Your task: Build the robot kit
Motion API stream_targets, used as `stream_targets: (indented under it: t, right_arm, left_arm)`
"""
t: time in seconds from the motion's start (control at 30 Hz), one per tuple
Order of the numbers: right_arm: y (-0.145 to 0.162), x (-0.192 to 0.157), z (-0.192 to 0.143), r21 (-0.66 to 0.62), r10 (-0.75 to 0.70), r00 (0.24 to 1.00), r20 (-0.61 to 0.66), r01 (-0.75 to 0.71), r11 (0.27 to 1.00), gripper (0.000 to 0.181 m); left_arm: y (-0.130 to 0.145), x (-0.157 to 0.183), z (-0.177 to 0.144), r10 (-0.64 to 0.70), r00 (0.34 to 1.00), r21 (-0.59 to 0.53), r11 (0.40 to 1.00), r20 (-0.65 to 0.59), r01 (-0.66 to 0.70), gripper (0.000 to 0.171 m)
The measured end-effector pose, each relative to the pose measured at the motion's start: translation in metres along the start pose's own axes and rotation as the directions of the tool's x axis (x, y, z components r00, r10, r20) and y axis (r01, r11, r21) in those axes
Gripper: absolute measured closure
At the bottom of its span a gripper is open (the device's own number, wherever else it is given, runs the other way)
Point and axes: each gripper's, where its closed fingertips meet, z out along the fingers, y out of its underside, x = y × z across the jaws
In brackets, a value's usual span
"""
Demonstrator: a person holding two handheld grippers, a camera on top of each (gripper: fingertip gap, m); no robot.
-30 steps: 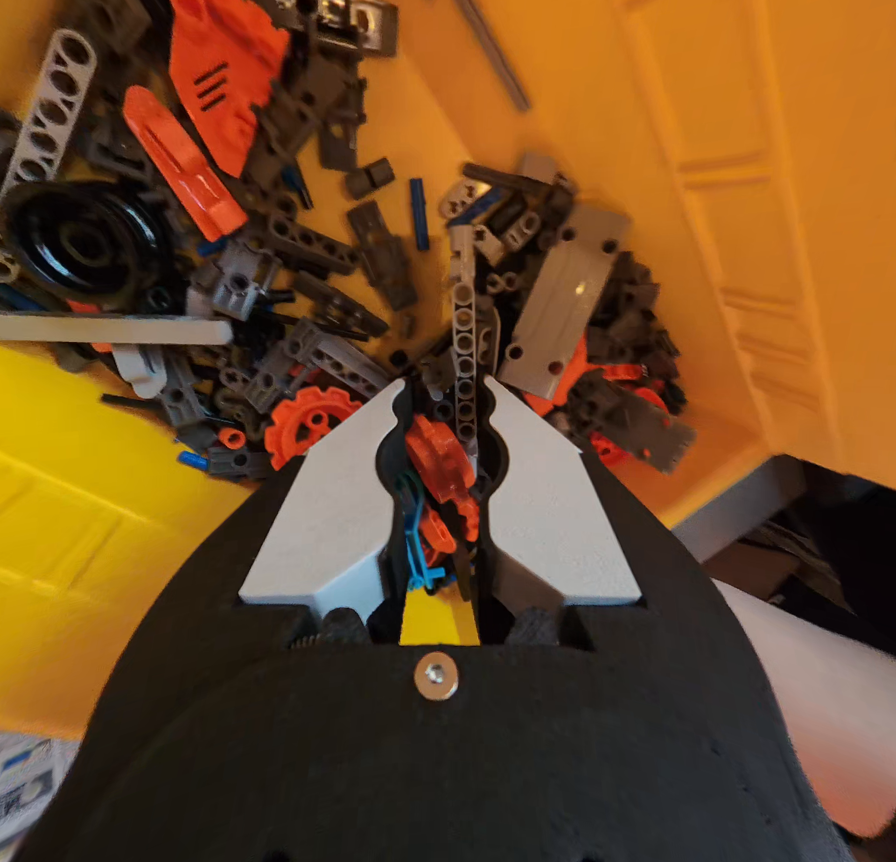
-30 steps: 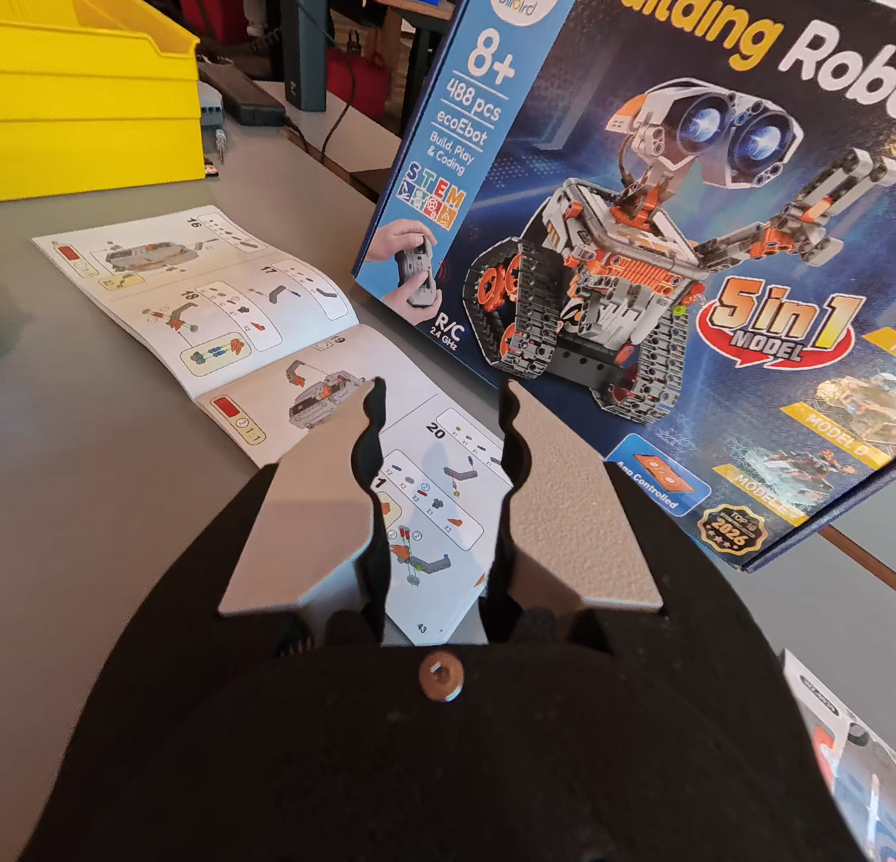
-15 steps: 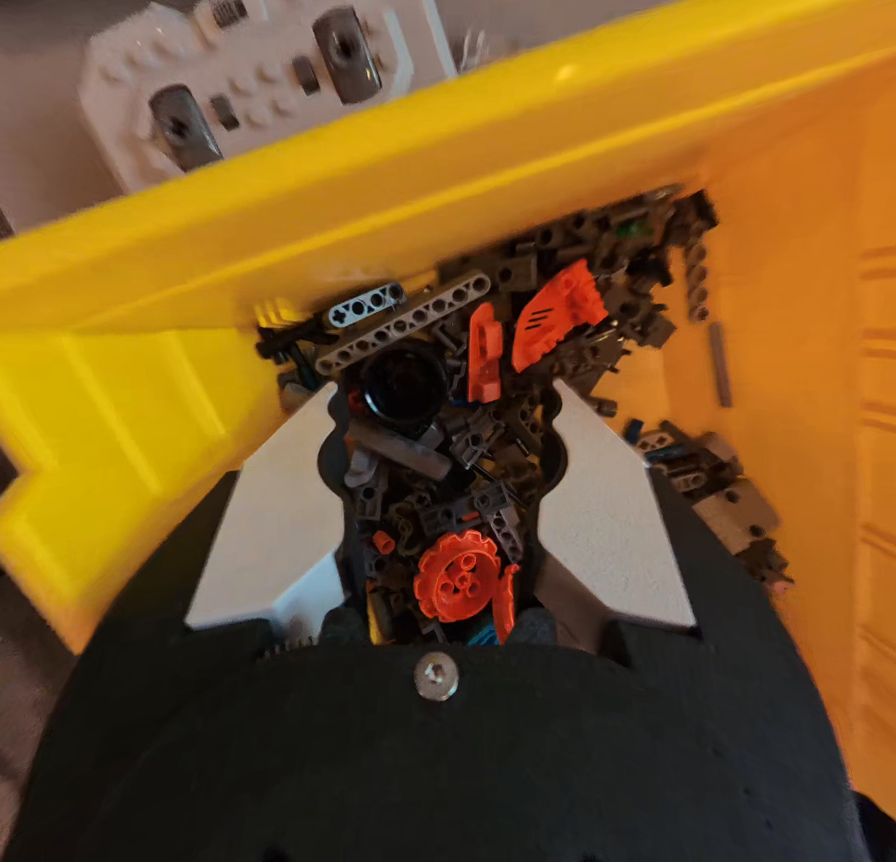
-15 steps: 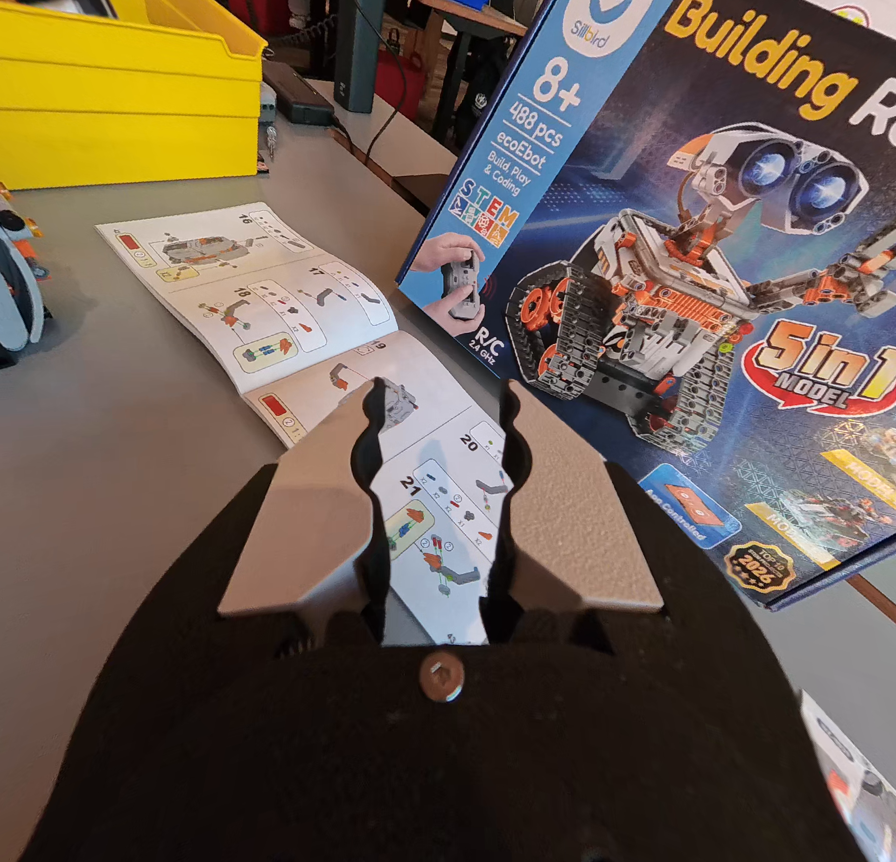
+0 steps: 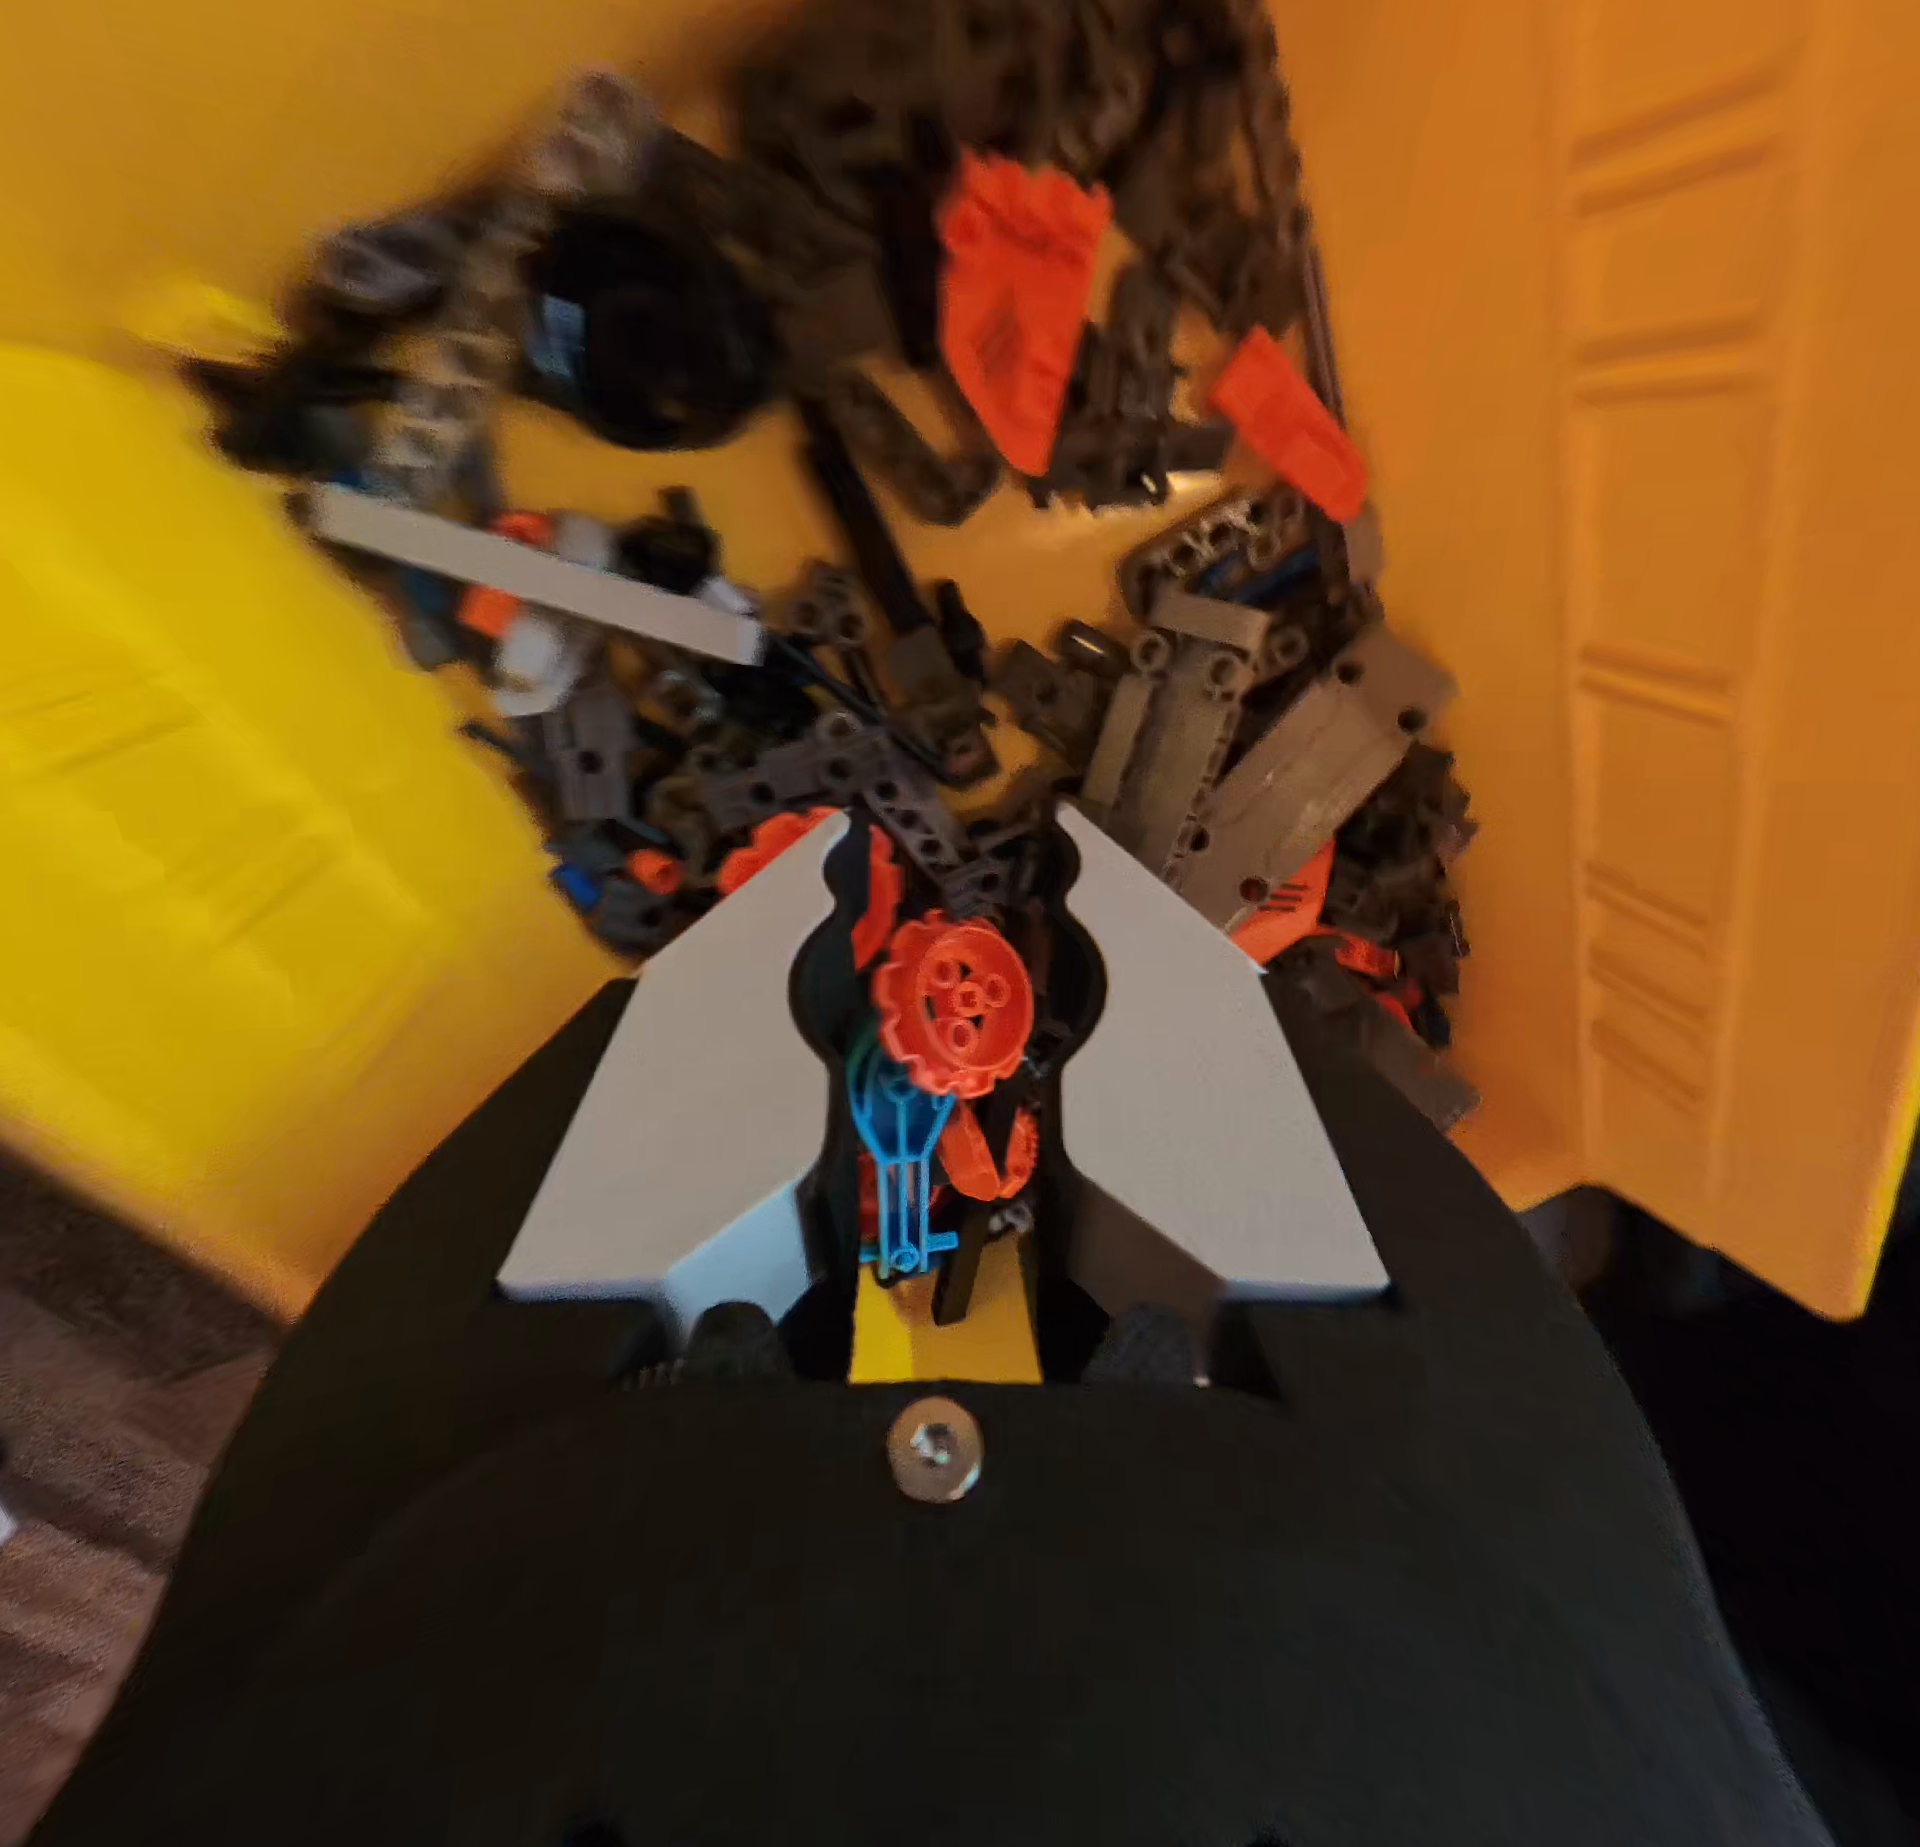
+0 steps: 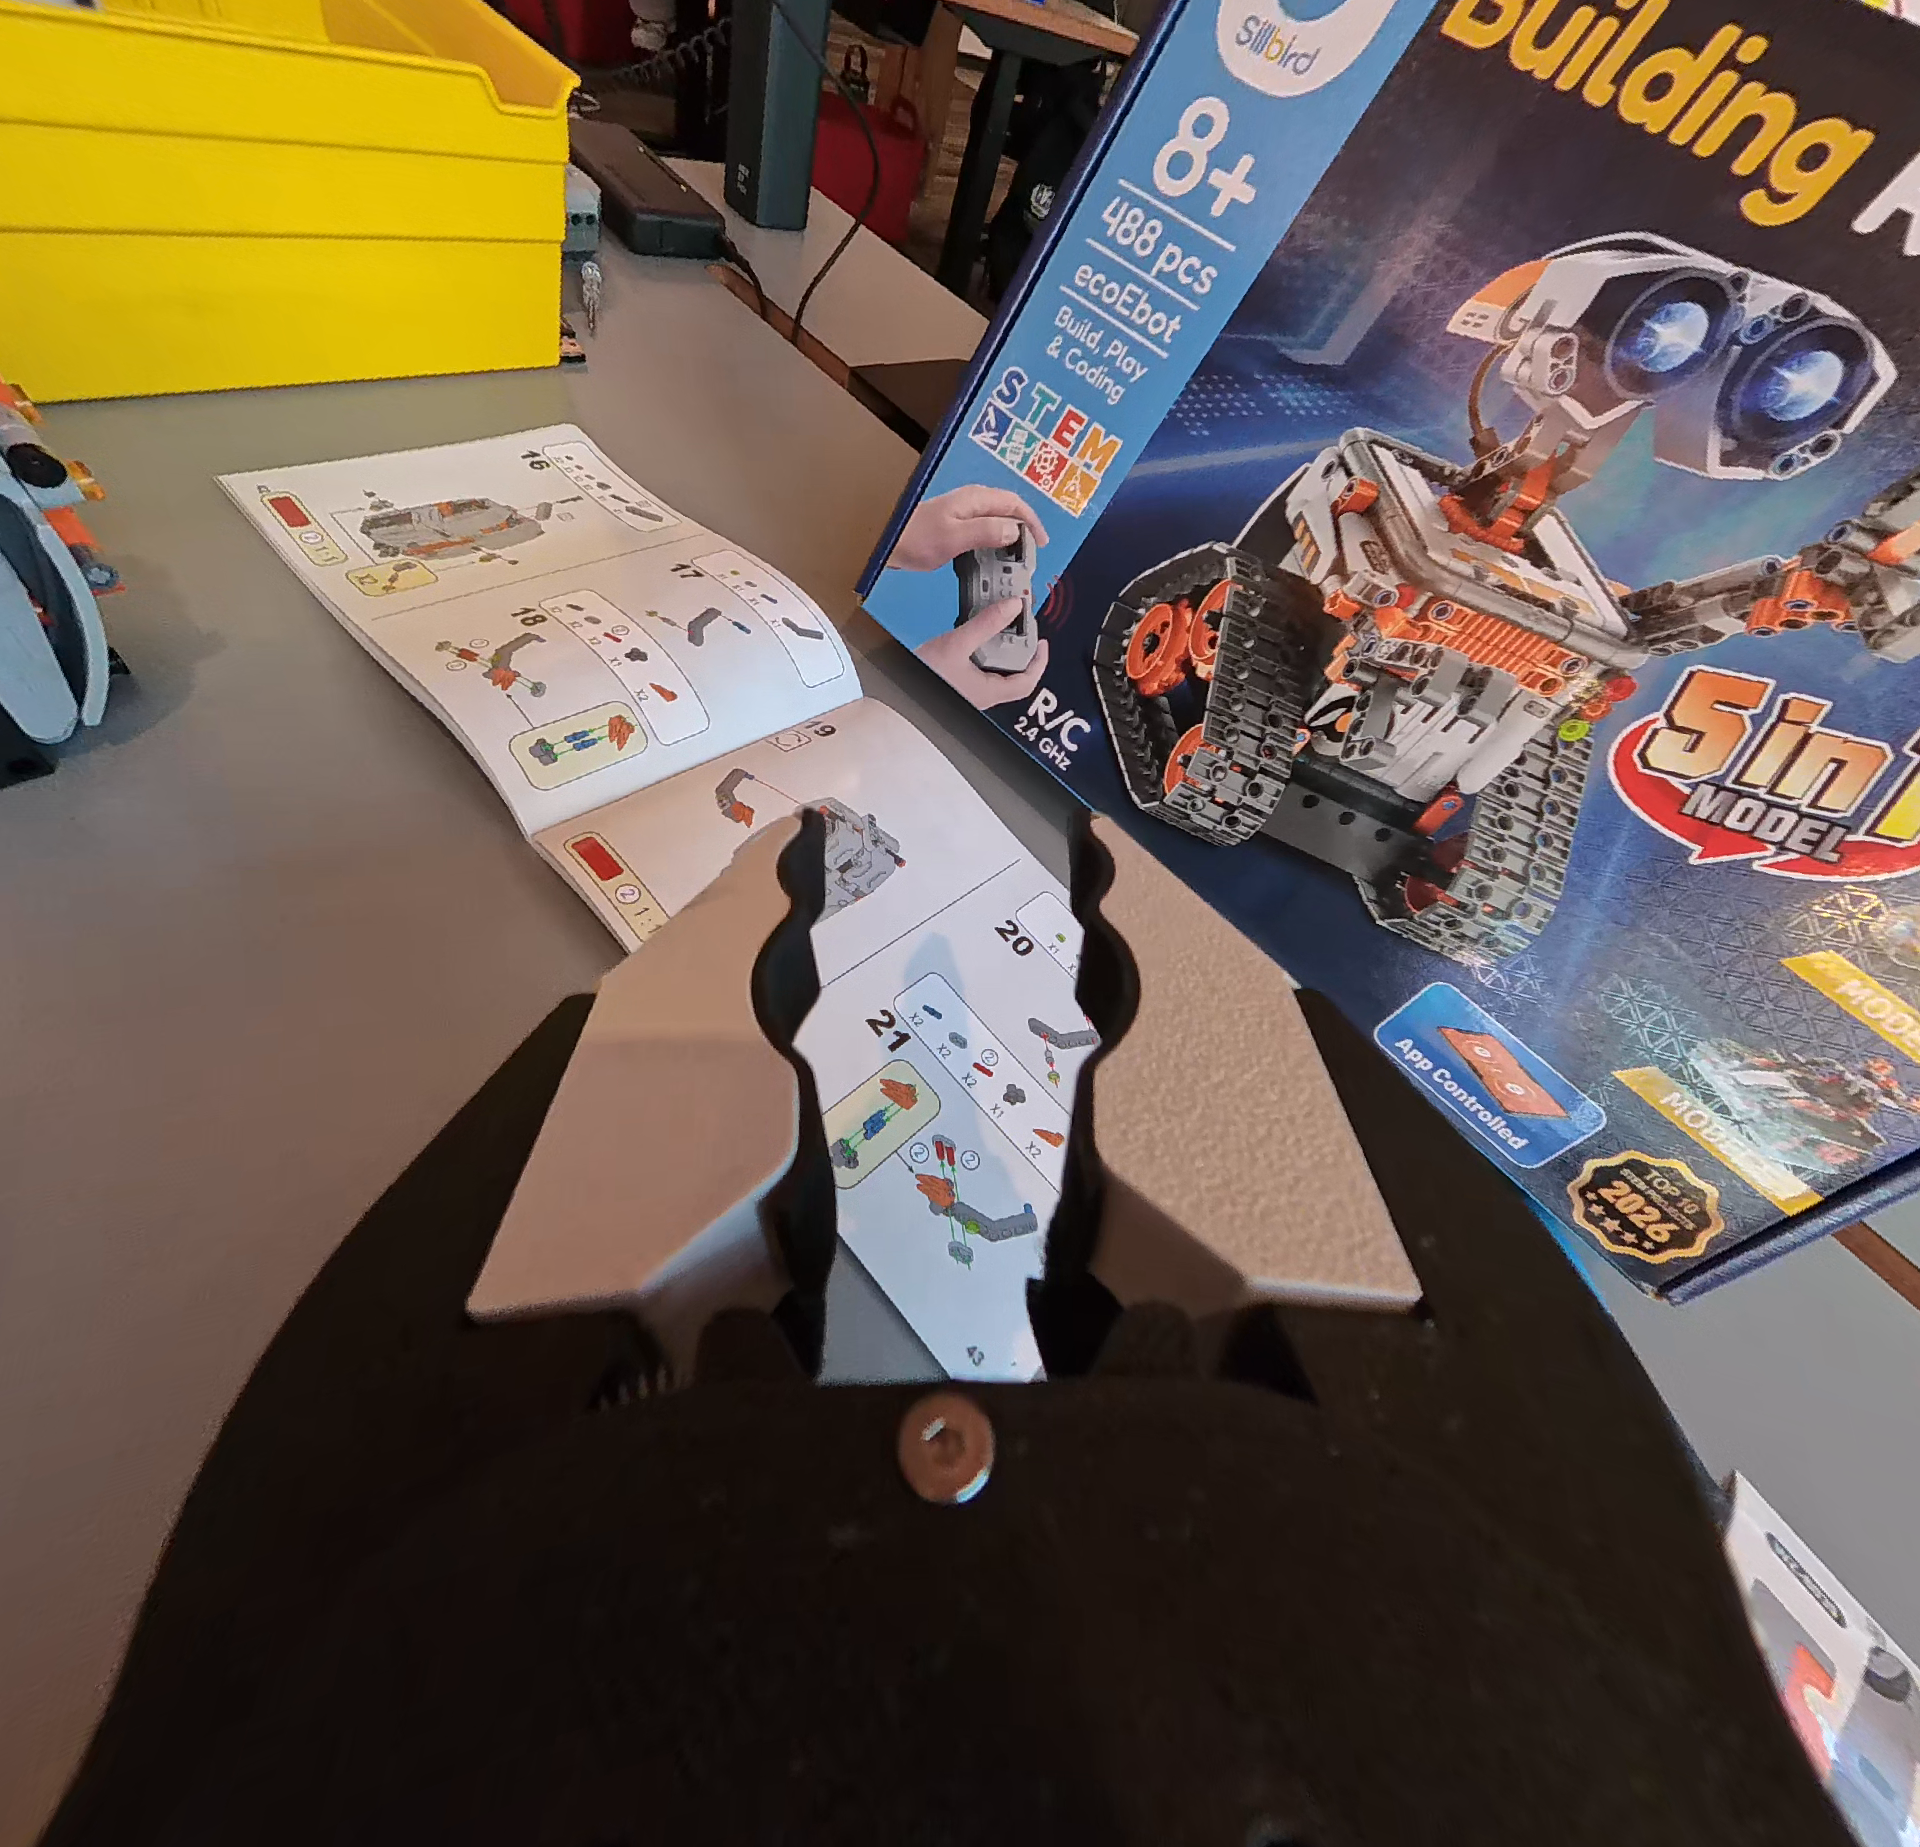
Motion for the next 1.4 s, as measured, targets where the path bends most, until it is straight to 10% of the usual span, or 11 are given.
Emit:
stream_targets:
  t: [0.17, 0.33, 0.6, 0.83, 1.1, 1.4]
  right_arm:
    - [0.001, -0.006, 0.002, -0.013, -0.025, 1.0, 0.011, 0.026, 1.0, 0.134]
    - [0.002, -0.009, 0.003, -0.024, -0.052, 0.999, 0.017, 0.052, 0.998, 0.134]
    - [-0.001, -0.015, 0.003, -0.019, -0.059, 0.998, 0.036, 0.06, 0.998, 0.134]
    - [-0.009, -0.02, 0.001, 0.01, -0.061, 0.997, 0.049, 0.06, 0.998, 0.134]
    - [-0.014, -0.02, 0.001, 0.02, -0.073, 0.996, 0.046, 0.072, 0.997, 0.133]
    - [-0.025, -0.039, 0.0, -0.006, -0.161, 0.983, 0.085, 0.162, 0.987, 0.128]
  left_arm:
    - [-0.02, -0.025, -0.024, -0.229, 0.973, 0.185, 0.958, 0.037, 0.218, 0.117]
    - [-0.008, -0.038, 0.004, -0.347, 0.929, 0.058, 0.938, 0.126, 0.343, 0.104]
    - [-0.004, -0.032, 0.028, -0.248, 0.935, -0.06, 0.961, 0.254, 0.272, 0.111]
    - [-0.036, 0.038, 0.026, -0.155, 0.983, 0.014, 0.987, -0.099, 0.157, 0.144]
    - [0.006, 0.001, 0.0, -0.21, 0.962, -0.05, 0.974, 0.173, 0.222, 0.111]
    - [0.018, 0.025, -0.009, -0.204, 0.979, -0.042, 0.978, 0.002, 0.204, 0.099]
